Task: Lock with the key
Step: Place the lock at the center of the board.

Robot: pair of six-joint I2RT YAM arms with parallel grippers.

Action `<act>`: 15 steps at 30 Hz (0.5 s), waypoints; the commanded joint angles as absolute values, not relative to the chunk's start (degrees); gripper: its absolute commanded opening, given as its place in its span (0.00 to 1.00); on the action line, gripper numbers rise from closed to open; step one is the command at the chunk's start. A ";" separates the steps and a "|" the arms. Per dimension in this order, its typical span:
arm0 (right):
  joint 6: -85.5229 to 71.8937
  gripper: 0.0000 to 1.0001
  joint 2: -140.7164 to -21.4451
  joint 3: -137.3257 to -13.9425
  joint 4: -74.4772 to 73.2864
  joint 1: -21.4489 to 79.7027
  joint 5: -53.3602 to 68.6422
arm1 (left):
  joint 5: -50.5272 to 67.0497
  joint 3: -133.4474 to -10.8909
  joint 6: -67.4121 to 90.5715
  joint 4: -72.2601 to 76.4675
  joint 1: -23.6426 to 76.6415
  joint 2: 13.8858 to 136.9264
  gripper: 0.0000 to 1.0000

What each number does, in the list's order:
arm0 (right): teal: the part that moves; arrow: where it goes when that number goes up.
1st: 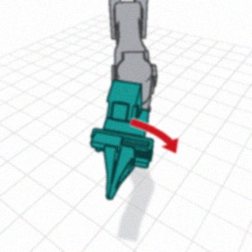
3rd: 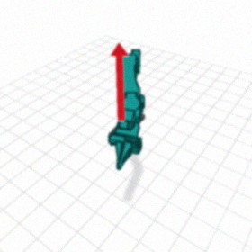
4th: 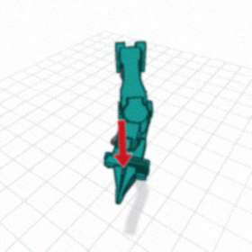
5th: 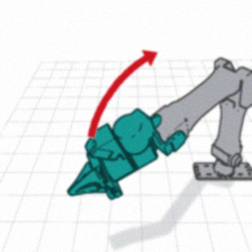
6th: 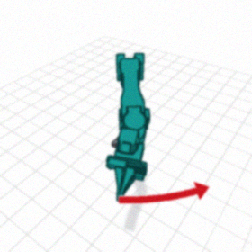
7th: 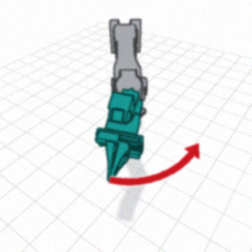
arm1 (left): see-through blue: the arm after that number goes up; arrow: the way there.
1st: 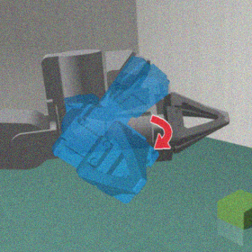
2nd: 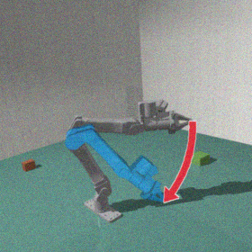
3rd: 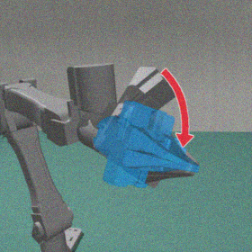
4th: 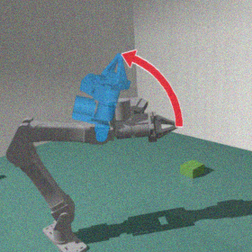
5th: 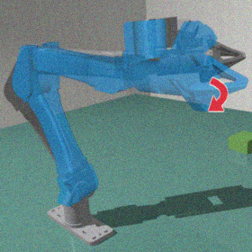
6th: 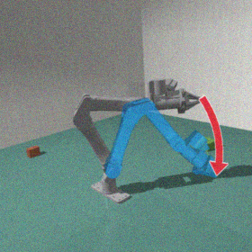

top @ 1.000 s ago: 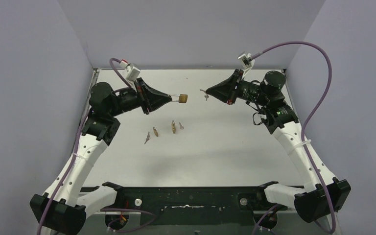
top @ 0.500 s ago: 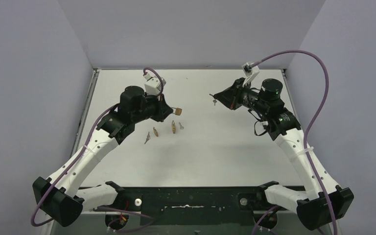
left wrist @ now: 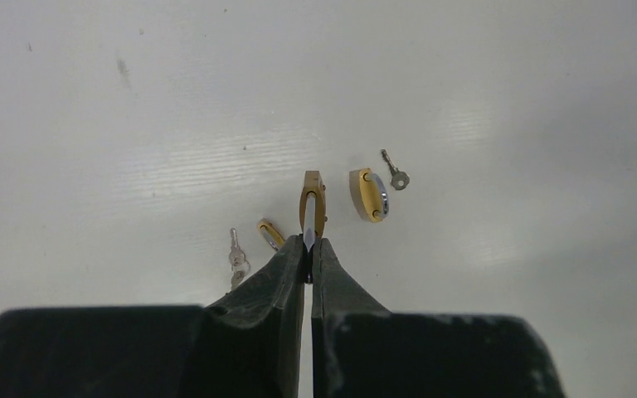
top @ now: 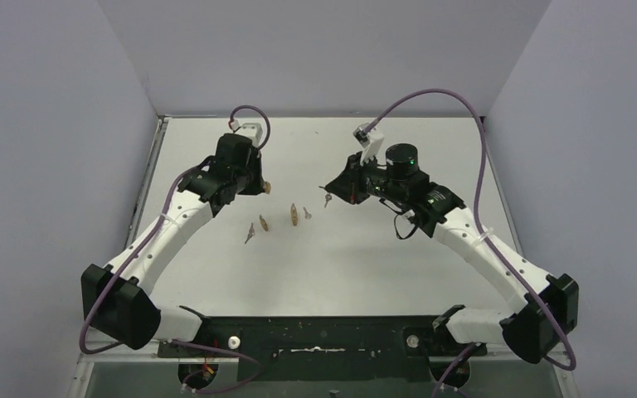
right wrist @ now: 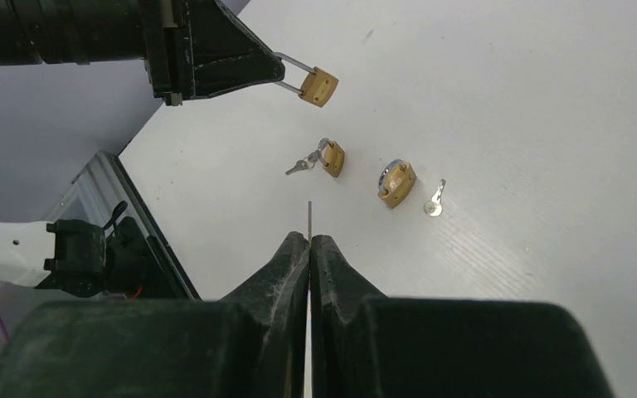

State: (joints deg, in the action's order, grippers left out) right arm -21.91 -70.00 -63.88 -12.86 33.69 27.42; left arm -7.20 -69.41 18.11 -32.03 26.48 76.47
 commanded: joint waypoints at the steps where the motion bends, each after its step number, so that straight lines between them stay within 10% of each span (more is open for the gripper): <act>1: -20.86 0.00 -76.72 -69.57 -7.43 34.79 23.73 | -8.64 -75.85 22.07 -36.18 24.21 81.25 0.00; 15: -24.61 0.00 -104.03 -84.14 -0.58 39.55 22.97 | -12.29 -78.08 26.57 -35.14 21.72 91.36 0.00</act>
